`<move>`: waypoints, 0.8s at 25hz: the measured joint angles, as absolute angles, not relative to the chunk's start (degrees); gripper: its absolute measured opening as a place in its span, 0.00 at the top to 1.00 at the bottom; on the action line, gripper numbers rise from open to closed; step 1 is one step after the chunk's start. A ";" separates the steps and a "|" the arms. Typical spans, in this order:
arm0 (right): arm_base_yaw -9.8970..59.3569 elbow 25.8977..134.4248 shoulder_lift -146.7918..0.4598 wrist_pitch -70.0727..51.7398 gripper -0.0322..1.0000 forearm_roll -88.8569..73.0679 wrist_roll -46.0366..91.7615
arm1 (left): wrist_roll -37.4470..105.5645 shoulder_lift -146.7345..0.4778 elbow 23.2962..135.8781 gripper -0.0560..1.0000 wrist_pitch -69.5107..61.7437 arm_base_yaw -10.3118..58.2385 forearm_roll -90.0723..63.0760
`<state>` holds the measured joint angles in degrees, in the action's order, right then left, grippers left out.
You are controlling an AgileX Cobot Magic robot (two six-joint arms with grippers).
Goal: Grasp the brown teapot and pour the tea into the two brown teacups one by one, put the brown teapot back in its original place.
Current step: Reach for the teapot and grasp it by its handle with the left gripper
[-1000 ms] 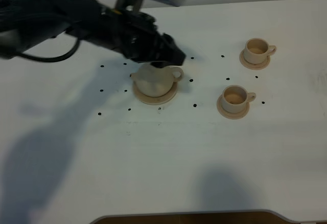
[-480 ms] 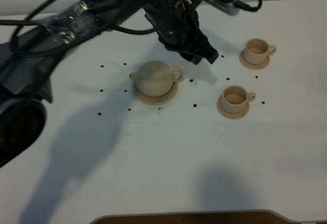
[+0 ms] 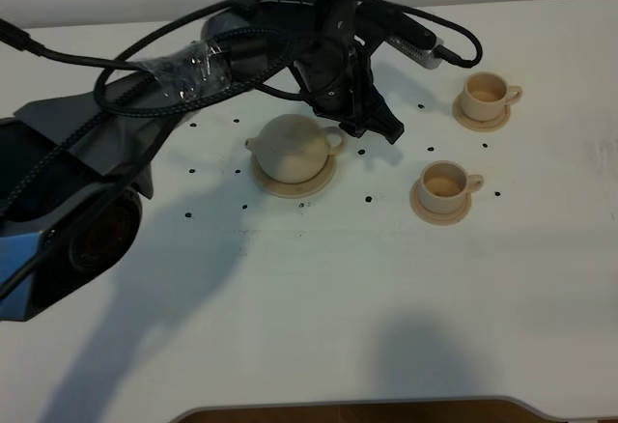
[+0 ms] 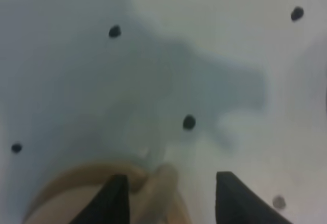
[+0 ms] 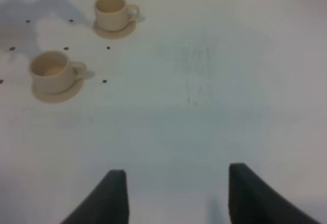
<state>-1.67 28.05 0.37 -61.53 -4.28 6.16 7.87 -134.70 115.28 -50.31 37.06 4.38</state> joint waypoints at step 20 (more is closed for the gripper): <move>-1.67 28.05 0.37 -61.53 0.55 -4.30 6.10 | 11.72 -136.36 115.49 0.56 -54.06 37.06 1.03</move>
<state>-1.67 28.05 0.37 -61.53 -4.30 6.10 11.72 -136.36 115.49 -54.06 37.06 1.03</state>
